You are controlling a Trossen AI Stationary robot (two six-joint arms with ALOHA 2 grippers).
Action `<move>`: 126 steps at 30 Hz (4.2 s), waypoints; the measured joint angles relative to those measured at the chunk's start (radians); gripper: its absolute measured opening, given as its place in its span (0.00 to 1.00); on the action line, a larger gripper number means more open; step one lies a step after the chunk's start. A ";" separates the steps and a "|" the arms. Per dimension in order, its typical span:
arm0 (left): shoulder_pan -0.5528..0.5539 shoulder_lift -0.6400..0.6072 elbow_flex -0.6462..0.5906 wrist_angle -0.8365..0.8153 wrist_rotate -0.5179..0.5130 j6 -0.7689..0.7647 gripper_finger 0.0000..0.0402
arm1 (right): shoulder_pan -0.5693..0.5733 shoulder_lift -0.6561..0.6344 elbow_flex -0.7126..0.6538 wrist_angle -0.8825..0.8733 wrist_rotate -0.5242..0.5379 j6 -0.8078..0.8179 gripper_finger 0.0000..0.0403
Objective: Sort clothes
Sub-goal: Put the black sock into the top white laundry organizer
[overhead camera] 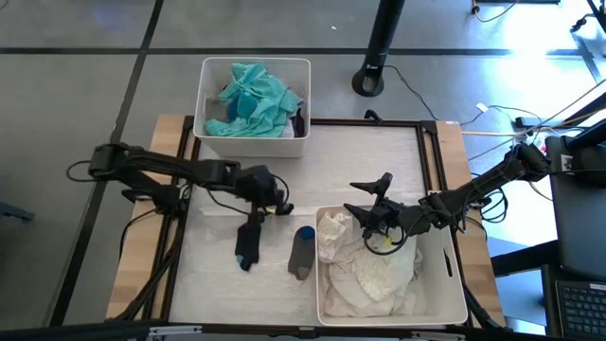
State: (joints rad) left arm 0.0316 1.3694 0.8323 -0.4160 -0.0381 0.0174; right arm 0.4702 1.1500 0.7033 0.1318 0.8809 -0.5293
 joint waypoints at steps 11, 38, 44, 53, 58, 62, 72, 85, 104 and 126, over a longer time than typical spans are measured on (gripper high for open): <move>0.055 -0.372 0.149 0.208 -0.376 0.357 0.01 | 0.000 0.000 0.000 0.000 0.001 0.000 0.77; 0.478 -0.419 0.192 0.184 -0.394 0.219 0.41 | 0.000 0.000 0.000 0.001 0.001 0.000 0.77; 0.356 -0.453 0.203 0.047 0.144 0.122 0.47 | 0.000 0.000 0.000 0.001 0.001 0.000 0.77; -0.012 -0.372 0.167 -0.311 0.125 -0.069 0.44 | 0.000 0.000 0.000 0.002 0.007 -0.015 0.77; -0.176 -0.312 0.056 -0.356 0.011 -0.294 0.43 | 0.000 0.000 0.000 0.002 0.007 -0.023 0.77; -0.251 -0.254 -0.051 -0.344 -0.089 -0.473 0.43 | 0.000 0.000 0.000 0.002 0.007 -0.024 0.77; -0.307 -0.077 -0.230 -0.092 -0.120 -0.595 0.43 | 0.000 0.000 0.000 0.001 -0.001 -0.024 0.77; -0.306 0.057 -0.249 0.030 -0.192 -0.498 0.18 | 0.000 0.000 0.000 0.000 -0.002 -0.024 0.77; -0.231 -0.216 0.106 0.029 -0.556 0.010 0.01 | 0.000 0.000 0.000 0.000 -0.001 -0.025 0.77; 0.413 -0.162 0.155 0.653 -0.436 0.456 0.11 | 0.000 0.000 0.000 0.000 0.000 -0.025 0.77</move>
State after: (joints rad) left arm 0.4448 1.2069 0.9874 0.2367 -0.4736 0.4731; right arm 0.4706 1.1496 0.7036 0.1322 0.8806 -0.5544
